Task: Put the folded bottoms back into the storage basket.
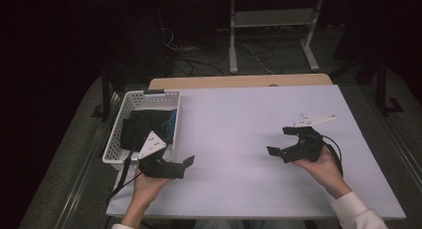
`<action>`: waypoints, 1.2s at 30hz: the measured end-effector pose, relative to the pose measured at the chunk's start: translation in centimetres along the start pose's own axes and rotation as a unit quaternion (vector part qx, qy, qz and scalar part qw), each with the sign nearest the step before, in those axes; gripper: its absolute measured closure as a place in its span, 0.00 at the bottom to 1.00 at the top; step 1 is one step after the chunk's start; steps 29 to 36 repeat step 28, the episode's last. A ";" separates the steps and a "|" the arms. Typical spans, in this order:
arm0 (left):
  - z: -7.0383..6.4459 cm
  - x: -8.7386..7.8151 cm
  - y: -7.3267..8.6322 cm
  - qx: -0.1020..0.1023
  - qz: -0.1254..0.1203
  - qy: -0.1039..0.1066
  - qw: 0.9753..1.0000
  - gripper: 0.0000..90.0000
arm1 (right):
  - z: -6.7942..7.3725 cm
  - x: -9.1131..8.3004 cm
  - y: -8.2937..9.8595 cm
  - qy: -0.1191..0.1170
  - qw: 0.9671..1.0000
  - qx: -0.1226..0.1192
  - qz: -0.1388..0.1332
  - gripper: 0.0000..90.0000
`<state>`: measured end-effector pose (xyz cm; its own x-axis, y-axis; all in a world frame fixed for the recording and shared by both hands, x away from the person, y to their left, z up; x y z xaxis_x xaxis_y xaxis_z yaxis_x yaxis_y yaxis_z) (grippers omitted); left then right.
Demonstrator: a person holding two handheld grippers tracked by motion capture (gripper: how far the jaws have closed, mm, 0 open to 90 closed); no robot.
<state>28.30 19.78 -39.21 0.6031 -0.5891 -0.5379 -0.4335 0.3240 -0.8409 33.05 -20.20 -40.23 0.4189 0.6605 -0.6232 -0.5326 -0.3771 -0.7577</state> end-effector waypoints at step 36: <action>-1.2 0.5 1.7 0.028 0.019 0.017 0.999 0.00 | -1.8 -4.1 6.9 0.056 0.998 0.013 -0.023 0.00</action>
Point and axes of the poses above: each handheld gripper's, and its own axes: x roughly forward along the jaws, y roughly out of its underside, z roughly to its left, the point moved 2 cm from there along x, roughly forward along the jaws, and after that the axes turned 6 degrees about z, right-handed, at the moved point
